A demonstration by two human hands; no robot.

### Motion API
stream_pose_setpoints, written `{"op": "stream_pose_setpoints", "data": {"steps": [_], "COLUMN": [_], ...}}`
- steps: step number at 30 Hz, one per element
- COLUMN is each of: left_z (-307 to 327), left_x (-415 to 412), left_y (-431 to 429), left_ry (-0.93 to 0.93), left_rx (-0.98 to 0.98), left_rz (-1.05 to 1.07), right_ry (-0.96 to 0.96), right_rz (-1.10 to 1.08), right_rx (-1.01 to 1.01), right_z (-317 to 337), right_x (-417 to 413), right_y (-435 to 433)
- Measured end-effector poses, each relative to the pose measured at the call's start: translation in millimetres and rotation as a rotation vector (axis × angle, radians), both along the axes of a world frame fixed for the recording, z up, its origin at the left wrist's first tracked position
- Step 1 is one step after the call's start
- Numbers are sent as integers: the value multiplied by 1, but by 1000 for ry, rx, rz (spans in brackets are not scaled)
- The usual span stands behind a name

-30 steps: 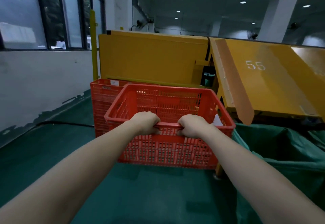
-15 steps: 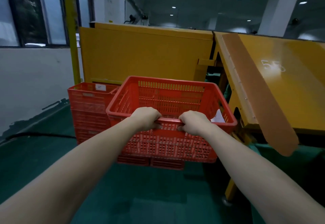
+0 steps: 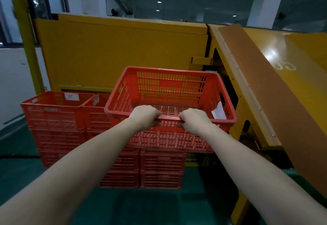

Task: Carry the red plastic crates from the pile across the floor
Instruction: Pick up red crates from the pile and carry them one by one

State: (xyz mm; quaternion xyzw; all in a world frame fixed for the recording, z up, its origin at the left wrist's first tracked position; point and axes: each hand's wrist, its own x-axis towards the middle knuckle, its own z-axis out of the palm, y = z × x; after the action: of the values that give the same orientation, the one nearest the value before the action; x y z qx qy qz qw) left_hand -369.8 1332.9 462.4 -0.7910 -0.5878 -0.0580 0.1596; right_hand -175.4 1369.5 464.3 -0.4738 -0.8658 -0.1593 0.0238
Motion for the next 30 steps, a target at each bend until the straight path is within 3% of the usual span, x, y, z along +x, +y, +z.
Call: {"op": "stream_pose_setpoints", "data": {"steps": [10,30], "left_z": [-9,-115], "left_x": [2,-54], "left_y": [216,515], "left_ry": [-43,-80], "left_rx": [-28,-258], "left_rz": [67,46], "right_ry": [-26,-67], "right_rz": [62,-5], "right_rx": [-2,-278], "right_z": [-2,-105], "right_x": [0,-53], "right_y": [223,518]}}
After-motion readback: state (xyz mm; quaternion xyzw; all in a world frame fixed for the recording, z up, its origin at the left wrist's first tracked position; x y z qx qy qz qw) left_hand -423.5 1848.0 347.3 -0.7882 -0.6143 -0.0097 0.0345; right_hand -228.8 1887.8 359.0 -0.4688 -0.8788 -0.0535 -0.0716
